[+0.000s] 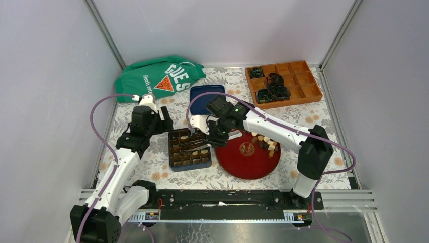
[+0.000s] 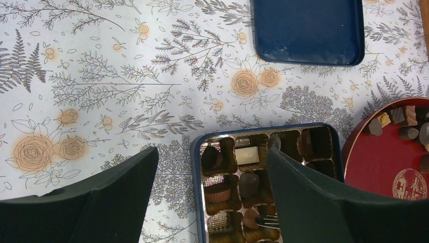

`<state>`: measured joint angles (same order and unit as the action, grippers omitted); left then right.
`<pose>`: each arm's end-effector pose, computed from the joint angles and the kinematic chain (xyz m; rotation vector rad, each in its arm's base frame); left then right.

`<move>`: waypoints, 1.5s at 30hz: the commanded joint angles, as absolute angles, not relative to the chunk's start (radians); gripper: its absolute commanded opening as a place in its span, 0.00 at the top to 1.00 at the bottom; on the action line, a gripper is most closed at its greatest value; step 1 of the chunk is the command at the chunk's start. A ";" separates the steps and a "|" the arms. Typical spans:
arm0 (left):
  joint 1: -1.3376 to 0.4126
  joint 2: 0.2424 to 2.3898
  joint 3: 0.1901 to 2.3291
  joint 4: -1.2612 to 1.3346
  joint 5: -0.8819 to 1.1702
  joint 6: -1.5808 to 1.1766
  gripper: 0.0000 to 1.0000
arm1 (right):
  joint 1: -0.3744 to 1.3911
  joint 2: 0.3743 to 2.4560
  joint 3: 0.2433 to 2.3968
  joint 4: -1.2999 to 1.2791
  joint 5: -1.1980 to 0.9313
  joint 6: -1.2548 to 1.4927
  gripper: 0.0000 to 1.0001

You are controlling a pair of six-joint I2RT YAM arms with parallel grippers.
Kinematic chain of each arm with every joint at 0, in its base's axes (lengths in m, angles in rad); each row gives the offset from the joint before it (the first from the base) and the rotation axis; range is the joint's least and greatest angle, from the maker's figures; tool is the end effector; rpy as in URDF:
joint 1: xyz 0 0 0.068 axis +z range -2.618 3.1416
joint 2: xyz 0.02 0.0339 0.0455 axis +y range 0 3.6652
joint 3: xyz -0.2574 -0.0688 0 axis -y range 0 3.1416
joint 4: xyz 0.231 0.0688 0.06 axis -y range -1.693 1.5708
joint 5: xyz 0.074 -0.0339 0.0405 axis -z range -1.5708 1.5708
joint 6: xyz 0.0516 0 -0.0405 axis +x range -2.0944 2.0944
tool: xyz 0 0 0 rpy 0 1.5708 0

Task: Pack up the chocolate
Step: Place the fake chocolate in the packing box, then pick up the fake chocolate from the plate.

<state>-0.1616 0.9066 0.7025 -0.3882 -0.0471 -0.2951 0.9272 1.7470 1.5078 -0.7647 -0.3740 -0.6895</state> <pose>0.2016 -0.0304 0.2580 -0.1719 2.1632 -0.2117 0.2065 0.3067 0.2675 -1.9535 1.6702 0.5708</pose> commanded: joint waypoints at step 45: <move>-0.152 0.697 0.648 -0.221 0.213 -0.232 0.01 | 0.207 0.972 0.995 -1.003 -0.255 -0.666 0.58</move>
<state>-0.1608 0.7074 0.6601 -0.2836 0.1852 -0.2432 0.2115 0.9527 0.9401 -1.0138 -0.3218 -0.6994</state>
